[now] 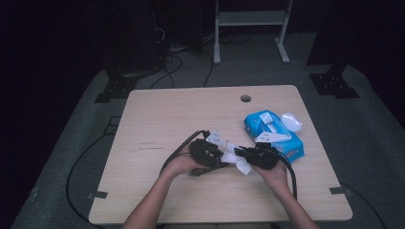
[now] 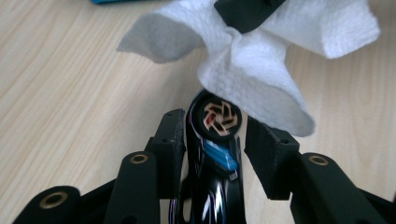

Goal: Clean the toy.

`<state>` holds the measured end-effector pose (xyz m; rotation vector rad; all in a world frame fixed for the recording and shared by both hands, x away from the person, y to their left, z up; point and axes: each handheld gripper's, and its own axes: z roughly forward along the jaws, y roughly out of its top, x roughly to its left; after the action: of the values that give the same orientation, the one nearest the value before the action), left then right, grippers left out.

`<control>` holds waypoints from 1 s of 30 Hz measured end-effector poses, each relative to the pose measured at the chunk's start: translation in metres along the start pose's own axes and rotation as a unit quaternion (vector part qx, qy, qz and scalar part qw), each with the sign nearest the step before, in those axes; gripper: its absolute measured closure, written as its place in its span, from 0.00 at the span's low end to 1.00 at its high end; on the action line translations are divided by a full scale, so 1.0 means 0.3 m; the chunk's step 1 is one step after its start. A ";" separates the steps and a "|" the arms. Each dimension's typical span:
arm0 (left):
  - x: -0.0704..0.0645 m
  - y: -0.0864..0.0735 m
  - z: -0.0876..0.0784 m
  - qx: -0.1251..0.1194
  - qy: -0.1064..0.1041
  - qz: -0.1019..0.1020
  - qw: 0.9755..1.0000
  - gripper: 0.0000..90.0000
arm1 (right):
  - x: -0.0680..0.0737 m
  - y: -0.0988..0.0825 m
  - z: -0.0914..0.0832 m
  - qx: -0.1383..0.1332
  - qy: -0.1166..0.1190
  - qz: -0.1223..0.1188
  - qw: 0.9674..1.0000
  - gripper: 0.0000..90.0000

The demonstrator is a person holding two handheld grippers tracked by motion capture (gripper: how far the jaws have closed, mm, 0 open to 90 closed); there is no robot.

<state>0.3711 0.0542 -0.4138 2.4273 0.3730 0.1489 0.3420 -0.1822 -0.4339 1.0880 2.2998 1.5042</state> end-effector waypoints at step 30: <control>0.107 -0.220 -0.122 -0.090 -0.044 -0.157 0.982 0.44 | 0.090 0.065 0.136 0.044 0.037 -0.053 0.997 0.92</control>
<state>0.3794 0.1347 -0.4275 2.1567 0.6657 -0.0607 0.3530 -0.1307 -0.4302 0.9280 2.4534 1.4398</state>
